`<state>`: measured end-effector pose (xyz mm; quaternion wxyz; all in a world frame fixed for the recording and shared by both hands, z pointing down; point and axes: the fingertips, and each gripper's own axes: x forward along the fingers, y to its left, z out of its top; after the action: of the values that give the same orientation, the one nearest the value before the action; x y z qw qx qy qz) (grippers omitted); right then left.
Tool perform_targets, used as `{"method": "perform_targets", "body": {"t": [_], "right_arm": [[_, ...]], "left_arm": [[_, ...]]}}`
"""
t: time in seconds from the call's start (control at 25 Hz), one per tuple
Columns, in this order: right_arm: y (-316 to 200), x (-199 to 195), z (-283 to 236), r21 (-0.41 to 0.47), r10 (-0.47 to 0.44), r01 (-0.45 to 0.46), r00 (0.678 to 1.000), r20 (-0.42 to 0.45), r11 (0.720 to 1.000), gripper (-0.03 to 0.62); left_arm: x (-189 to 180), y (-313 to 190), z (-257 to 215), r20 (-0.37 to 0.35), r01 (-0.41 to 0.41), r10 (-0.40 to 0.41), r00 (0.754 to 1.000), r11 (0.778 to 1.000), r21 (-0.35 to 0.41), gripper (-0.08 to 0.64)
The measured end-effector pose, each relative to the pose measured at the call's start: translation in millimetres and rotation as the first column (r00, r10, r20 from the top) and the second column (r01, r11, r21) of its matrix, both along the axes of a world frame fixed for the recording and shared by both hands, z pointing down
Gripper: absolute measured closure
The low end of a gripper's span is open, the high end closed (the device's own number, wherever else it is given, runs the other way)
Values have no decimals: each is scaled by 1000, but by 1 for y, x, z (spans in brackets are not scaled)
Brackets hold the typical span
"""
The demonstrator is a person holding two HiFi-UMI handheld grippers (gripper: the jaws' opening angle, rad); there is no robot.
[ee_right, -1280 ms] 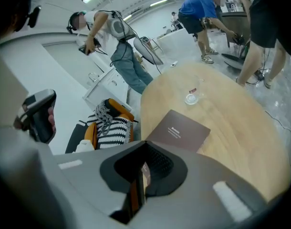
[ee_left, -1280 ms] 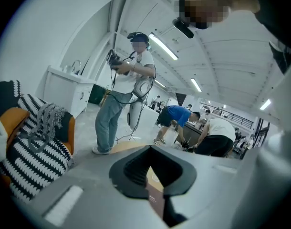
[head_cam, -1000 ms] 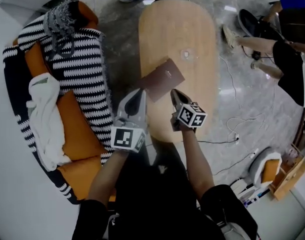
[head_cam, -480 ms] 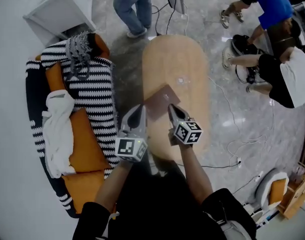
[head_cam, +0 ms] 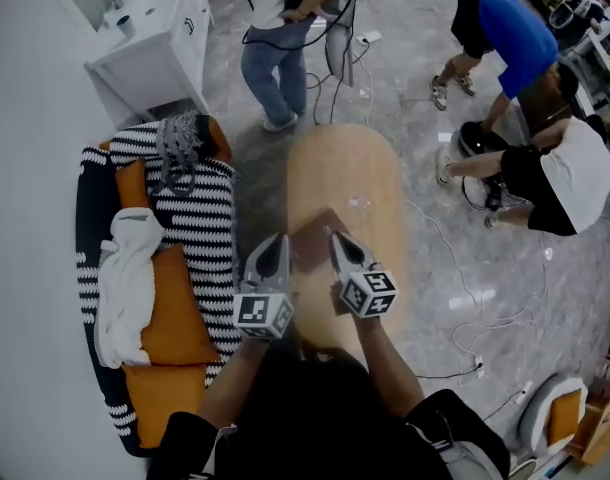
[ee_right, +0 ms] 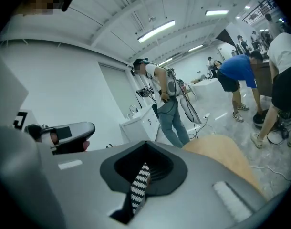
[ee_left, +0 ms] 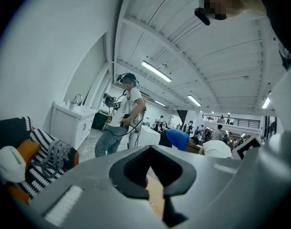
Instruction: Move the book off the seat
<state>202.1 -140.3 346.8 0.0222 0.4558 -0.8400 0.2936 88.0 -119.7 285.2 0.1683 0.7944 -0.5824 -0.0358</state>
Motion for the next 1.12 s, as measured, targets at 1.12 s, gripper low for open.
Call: {"method": "perform_targets", "body": {"t": [1.12], "right_arm": [[25,17,-147,287,-33,21,999,39,958,584]], "left_arm": [[25,24,-84,42,27,-33,999,991,130,554]]}}
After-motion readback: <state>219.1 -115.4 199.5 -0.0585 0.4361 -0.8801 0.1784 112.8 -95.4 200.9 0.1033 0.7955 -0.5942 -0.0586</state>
